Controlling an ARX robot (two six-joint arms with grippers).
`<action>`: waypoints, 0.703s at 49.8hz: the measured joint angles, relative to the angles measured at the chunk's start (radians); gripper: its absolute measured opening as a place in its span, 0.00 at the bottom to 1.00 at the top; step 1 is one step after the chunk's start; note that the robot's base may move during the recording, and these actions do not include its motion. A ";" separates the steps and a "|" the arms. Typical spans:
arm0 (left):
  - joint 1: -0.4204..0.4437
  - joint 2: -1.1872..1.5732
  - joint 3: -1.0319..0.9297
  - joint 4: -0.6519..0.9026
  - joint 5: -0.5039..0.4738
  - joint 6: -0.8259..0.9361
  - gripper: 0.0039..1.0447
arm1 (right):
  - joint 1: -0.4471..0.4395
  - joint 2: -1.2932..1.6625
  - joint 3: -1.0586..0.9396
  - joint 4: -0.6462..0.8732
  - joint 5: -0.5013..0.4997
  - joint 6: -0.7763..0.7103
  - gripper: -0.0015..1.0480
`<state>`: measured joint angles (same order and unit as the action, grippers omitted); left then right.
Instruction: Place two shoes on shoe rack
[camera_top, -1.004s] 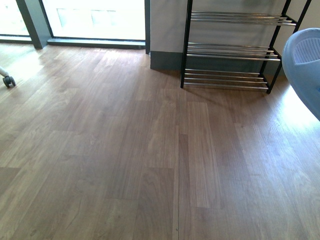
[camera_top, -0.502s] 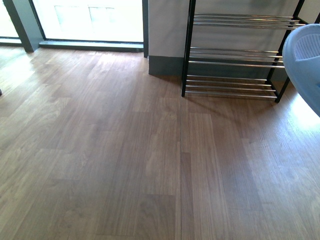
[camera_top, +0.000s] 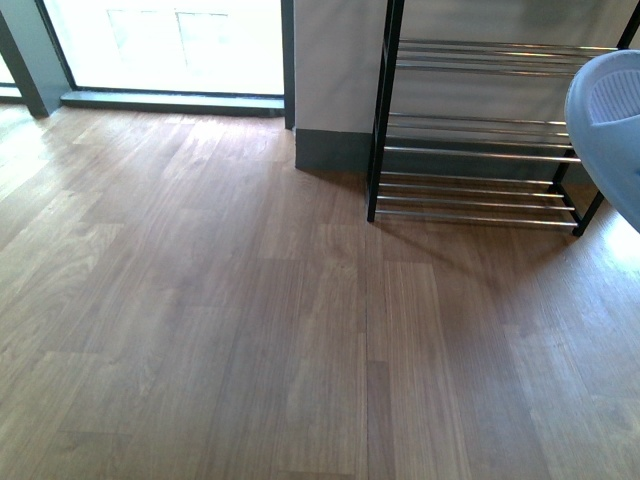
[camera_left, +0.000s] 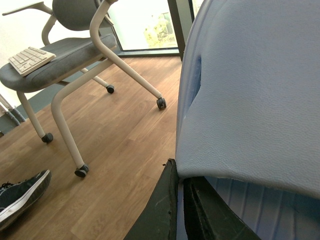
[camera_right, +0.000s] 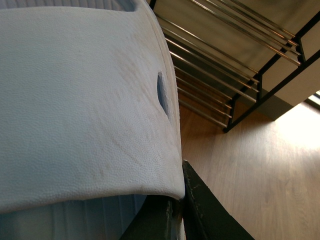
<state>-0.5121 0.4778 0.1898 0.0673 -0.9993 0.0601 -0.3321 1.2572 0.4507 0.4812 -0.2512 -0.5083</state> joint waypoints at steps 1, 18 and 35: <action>0.000 0.000 0.000 0.000 0.000 0.000 0.01 | 0.000 0.000 0.000 0.000 0.000 0.000 0.02; 0.000 0.000 0.000 0.000 -0.002 0.000 0.01 | 0.001 0.000 0.000 0.000 -0.001 0.000 0.02; 0.001 0.000 0.000 0.000 -0.002 0.000 0.01 | 0.003 0.000 0.000 0.000 0.000 0.000 0.02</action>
<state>-0.5110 0.4778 0.1898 0.0673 -1.0008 0.0605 -0.3286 1.2575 0.4507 0.4812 -0.2516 -0.5083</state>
